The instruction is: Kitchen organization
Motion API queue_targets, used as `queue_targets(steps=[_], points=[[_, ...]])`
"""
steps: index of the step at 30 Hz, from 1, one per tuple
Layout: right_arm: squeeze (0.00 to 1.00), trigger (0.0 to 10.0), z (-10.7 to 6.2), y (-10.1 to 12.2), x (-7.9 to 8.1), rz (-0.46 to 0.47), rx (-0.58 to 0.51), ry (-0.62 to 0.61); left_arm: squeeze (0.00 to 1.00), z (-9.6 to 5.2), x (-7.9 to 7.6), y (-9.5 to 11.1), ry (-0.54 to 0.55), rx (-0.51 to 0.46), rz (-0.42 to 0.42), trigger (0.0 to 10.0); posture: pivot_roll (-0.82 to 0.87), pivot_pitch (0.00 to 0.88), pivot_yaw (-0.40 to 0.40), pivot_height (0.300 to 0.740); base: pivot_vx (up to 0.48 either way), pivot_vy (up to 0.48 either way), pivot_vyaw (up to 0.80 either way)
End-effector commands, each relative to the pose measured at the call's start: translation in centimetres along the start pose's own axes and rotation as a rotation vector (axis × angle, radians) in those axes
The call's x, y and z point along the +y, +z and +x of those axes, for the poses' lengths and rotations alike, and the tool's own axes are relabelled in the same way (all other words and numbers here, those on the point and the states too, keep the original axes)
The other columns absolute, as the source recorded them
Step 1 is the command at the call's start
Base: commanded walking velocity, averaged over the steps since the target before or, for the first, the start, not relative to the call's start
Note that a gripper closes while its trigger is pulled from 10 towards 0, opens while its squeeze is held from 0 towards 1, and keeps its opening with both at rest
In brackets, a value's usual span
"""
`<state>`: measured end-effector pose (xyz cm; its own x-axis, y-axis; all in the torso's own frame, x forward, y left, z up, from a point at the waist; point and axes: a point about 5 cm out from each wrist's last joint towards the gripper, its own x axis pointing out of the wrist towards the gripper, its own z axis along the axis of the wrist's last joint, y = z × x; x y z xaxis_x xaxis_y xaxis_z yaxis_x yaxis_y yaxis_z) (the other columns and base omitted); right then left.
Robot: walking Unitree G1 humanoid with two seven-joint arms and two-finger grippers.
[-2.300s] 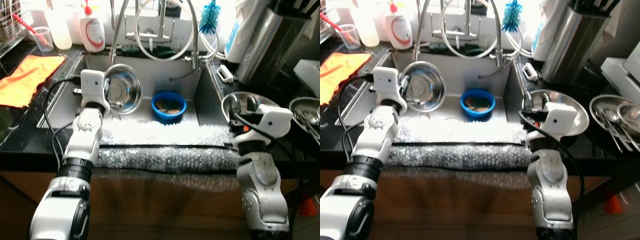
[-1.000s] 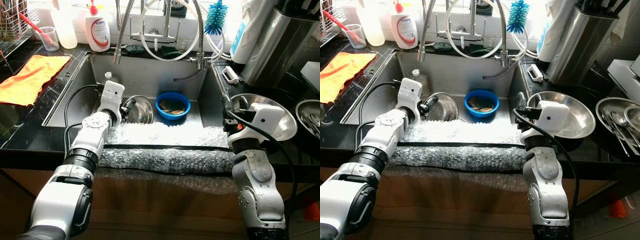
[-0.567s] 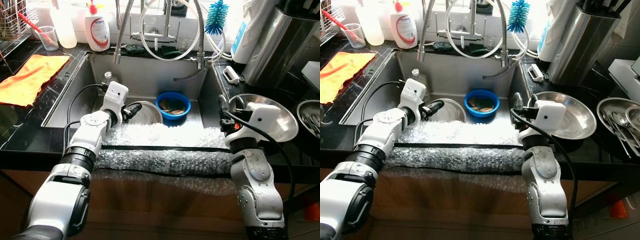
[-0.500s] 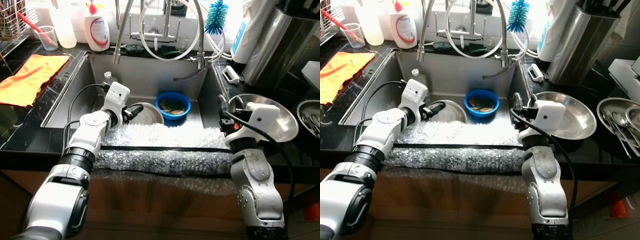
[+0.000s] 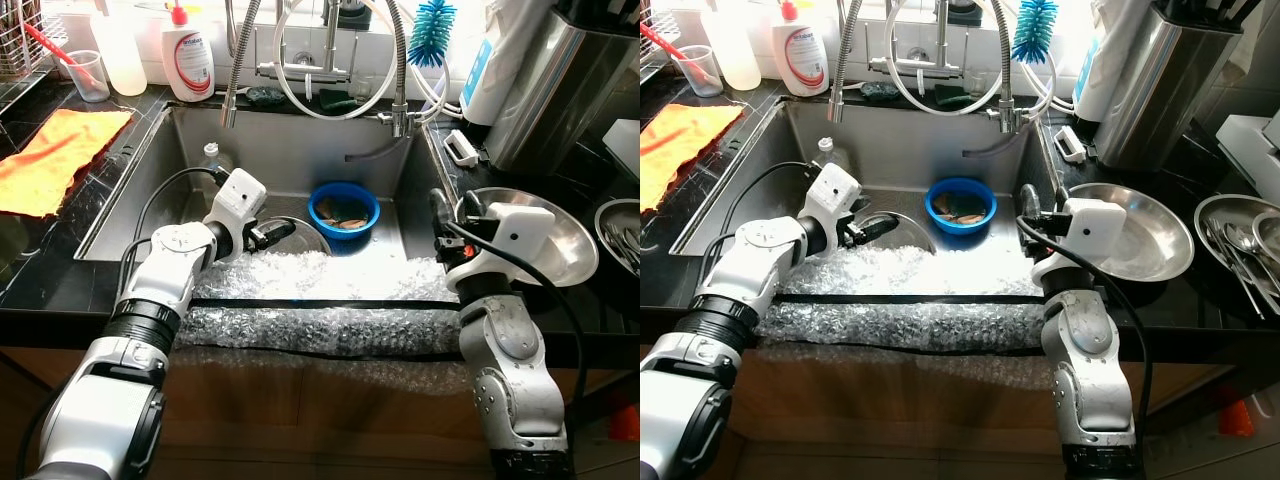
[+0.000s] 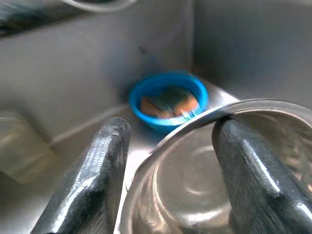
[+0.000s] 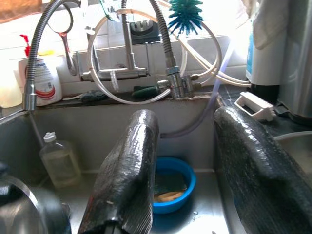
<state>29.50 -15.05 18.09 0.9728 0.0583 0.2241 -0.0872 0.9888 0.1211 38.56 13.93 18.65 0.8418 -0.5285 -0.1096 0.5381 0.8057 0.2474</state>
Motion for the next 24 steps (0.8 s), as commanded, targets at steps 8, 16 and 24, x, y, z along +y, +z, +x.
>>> queue_targets(steps=[8, 16, 24], points=[[0.00, 10.0, 0.6, 0.2, 0.1, 0.000, -0.003, 0.009, 0.00, 0.6, 1.3, 2.3, 0.015, -0.028, 0.073, 10.0, -0.02, 0.034, -0.064, 0.740, 0.000, 0.000, 0.00], [0.00, 10.0, 0.7, 0.1, 0.1, -0.001, -0.002, 0.009, 0.00, 1.3, 0.9, 2.5, -0.070, 0.034, 0.164, 10.0, -0.02, 0.031, -0.058, 0.740, 0.000, 0.000, 0.00], [0.00, 10.0, 1.0, 0.0, 0.2, -0.010, 0.009, 0.031, 0.00, 1.7, -0.1, 3.1, -0.381, 0.134, 0.327, 10.0, -0.02, 0.029, -0.051, 0.740, 0.000, 0.000, 0.00]])
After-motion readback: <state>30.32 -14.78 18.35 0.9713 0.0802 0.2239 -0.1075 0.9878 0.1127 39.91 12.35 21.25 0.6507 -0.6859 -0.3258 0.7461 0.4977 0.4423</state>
